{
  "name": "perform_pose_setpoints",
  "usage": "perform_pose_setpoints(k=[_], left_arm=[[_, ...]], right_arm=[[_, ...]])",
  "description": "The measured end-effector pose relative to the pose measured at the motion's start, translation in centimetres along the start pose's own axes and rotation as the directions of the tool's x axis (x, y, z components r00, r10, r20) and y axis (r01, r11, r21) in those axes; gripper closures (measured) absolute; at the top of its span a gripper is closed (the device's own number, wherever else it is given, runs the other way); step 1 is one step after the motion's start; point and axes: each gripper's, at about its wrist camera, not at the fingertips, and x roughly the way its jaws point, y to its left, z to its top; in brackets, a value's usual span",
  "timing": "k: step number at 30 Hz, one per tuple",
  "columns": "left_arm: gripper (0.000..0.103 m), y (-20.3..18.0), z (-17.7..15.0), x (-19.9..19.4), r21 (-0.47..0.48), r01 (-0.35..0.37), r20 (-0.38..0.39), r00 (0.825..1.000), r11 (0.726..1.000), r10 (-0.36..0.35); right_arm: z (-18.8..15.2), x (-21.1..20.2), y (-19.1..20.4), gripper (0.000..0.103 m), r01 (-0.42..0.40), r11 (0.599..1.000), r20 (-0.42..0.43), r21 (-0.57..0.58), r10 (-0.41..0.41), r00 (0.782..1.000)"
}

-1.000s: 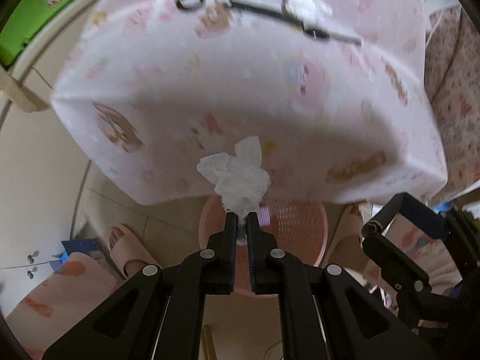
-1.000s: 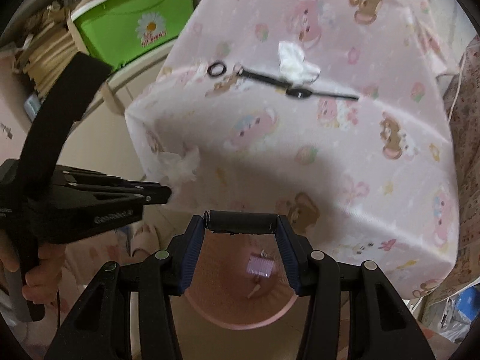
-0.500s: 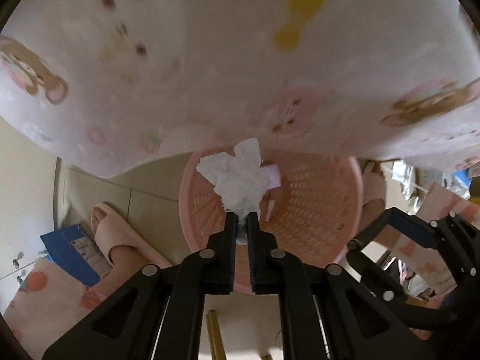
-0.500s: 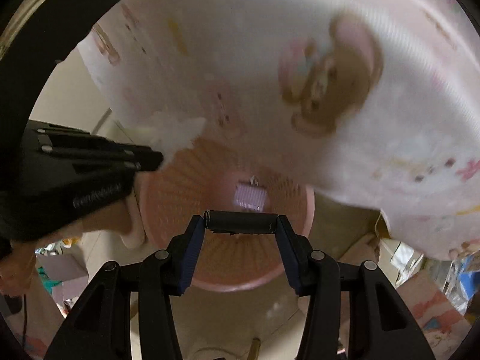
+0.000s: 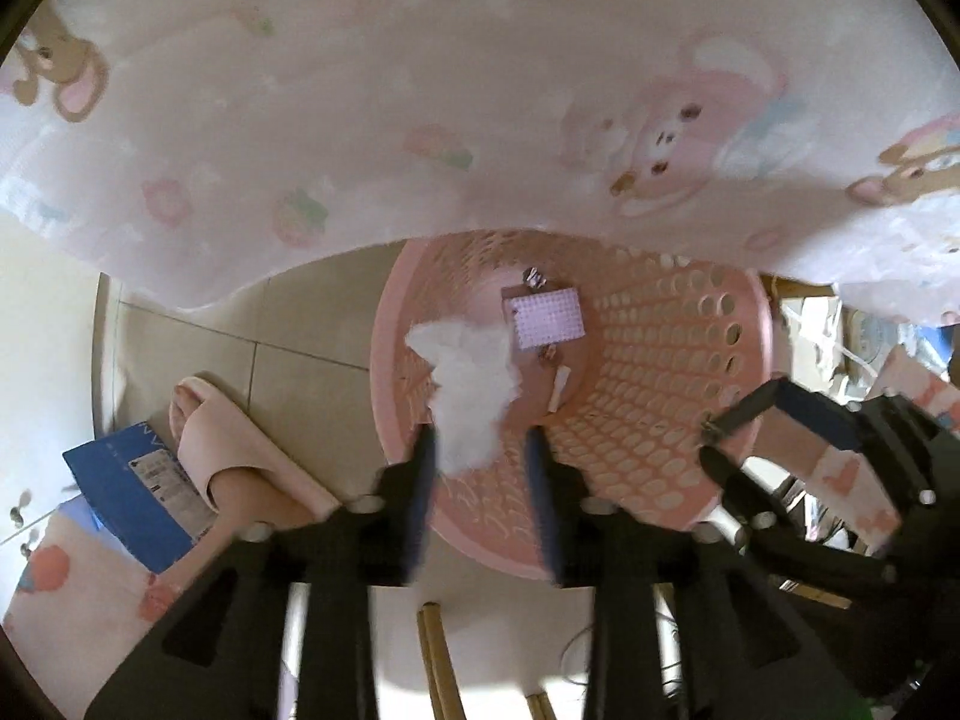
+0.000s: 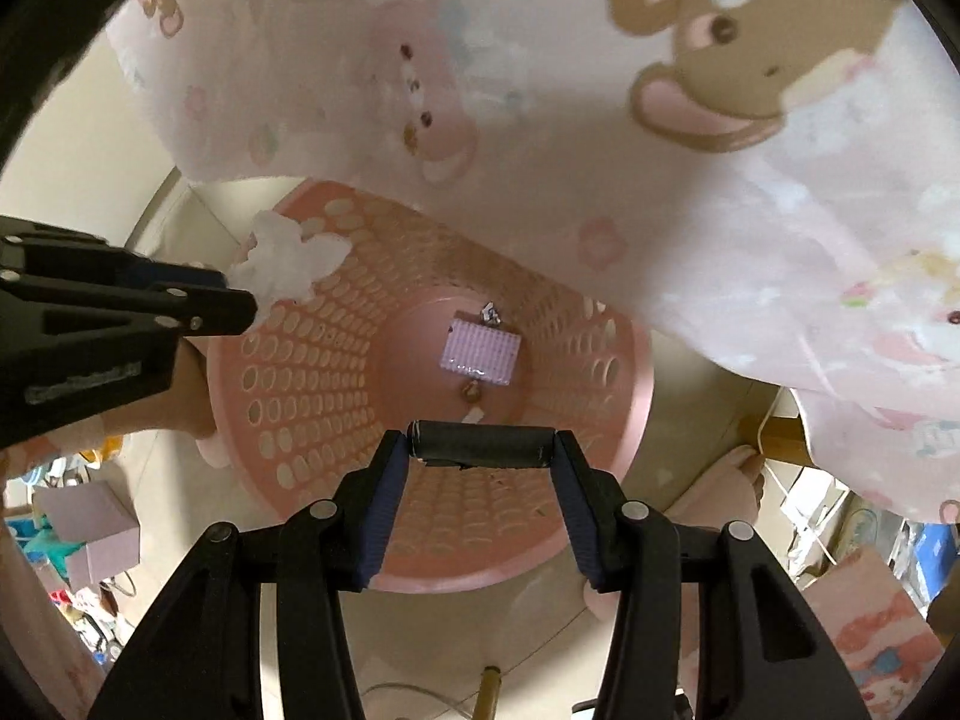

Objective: Collect trash
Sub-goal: 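Open both grippers to drop the tissue and cylinder into the basket, then bring both grippers back over the table toward the remaining items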

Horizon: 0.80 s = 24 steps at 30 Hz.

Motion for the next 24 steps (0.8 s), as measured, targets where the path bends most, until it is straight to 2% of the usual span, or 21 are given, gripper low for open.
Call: perform_pose_setpoints(k=[2, 3, 4, 6, 9, 11, 14, 16, 19, 21, 24], left_arm=[[0.057, 0.3, 0.0, -1.0, 0.009, -0.024, 0.036, 0.999, 1.000, 0.024], [0.050, 0.4, 0.0, -1.4, 0.010, -0.051, 0.056, 0.997, 0.999, 0.050], [0.045, 0.7, 0.0, -1.9, 0.006, -0.078, 0.077, 0.994, 0.997, 0.077], [0.045, 1.2, 0.0, -2.8, -0.014, -0.099, 0.095, 0.990, 0.995, 0.100], [0.044, 2.2, 0.2, -4.2, -0.062, -0.077, 0.126, 0.988, 0.995, 0.084], [0.043, 2.8, 0.4, -5.6, -0.087, -0.063, 0.162, 0.984, 0.994, 0.076], [0.040, 3.1, 0.4, -7.9, -0.113, -0.081, 0.232, 0.967, 0.990, 0.106], [0.036, 3.2, 0.3, -9.5, -0.129, -0.088, 0.274, 0.954, 0.988, 0.121], [0.035, 3.2, -0.1, -11.9, -0.148, -0.108, 0.341, 0.927, 0.983, 0.153], [0.034, 3.4, -0.4, -13.5, -0.152, -0.097, 0.385, 0.911, 0.984, 0.149], [0.031, 3.7, -0.7, -15.5, -0.154, -0.071, 0.429, 0.894, 0.986, 0.132]], right_arm=[[0.0, 0.1, -0.1, 0.026, -0.030, 0.999, -0.005, 0.022, 0.030, 1.000], [0.0, 0.0, -0.1, 0.024, -0.043, 0.998, 0.001, 0.040, 0.043, 0.999], [0.1, -0.1, 0.0, 0.024, -0.043, 0.998, 0.004, 0.048, 0.043, 0.999], [0.3, 0.1, 0.1, 0.022, -0.035, 0.998, -0.001, 0.047, 0.035, 0.999], [0.3, -0.2, 0.1, 0.022, -0.012, 0.998, 0.017, 0.054, 0.011, 1.000], [0.2, -0.7, 0.2, 0.022, -0.007, 0.999, 0.045, 0.052, 0.005, 0.999], [0.2, -2.8, 0.1, 0.022, 0.016, 0.998, 0.125, 0.053, -0.022, 0.992], [0.3, -4.7, 0.1, 0.022, 0.034, 0.998, 0.191, 0.054, -0.044, 0.981], [0.4, -7.7, 0.0, 0.022, 0.017, 0.996, 0.276, 0.088, -0.040, 0.960], [0.3, -10.1, -0.3, 0.022, 0.005, 0.990, 0.341, 0.142, -0.054, 0.938], [0.0, -13.6, -0.7, 0.021, 0.009, 0.977, 0.454, 0.214, -0.108, 0.885]])
